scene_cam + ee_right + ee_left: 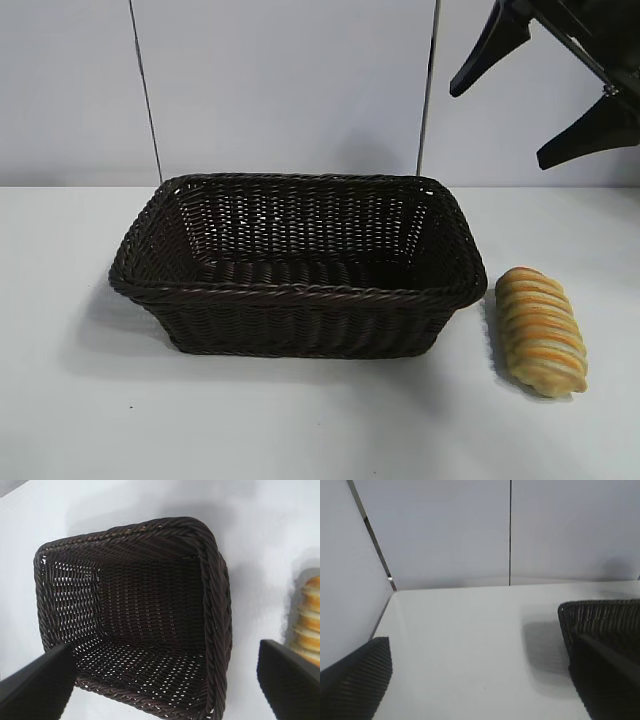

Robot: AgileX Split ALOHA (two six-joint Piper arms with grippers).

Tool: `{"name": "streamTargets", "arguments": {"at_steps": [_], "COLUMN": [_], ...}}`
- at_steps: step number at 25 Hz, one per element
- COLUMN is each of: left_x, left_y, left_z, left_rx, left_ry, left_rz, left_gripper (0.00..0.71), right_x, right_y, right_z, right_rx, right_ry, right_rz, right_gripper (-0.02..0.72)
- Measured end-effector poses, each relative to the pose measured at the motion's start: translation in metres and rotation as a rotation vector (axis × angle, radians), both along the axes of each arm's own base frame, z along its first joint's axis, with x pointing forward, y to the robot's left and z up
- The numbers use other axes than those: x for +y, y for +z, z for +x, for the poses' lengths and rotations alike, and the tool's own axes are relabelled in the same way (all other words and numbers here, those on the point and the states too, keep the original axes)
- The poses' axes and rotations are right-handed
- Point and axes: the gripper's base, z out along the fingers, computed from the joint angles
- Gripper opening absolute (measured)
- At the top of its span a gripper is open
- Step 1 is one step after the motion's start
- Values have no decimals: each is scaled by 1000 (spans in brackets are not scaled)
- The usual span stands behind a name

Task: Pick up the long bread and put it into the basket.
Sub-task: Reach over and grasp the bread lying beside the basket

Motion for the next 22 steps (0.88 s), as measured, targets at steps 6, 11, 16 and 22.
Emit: {"name": "streamTargets", "arguments": {"at_steps": [6, 11, 16, 22], "left_x": [1, 1, 1, 1], "left_y": [-32, -38, -40, -40], "left_z": [9, 11, 13, 13], "left_rx": [107, 124, 120, 120], "left_ry": [19, 23, 25, 25], "left_rz": [-50, -60, -62, -63], "left_gripper": [694, 695, 695, 695], "right_x": [-1, -8, -19, -26], "right_y": [-1, -6, -12, -29], "right_z": [-1, -4, -8, -12], "right_rx": [3, 24, 47, 50], "right_ry": [9, 56, 119, 121], "right_rz": [-21, -126, -297, -372], "right_gripper": [683, 683, 683, 683]}}
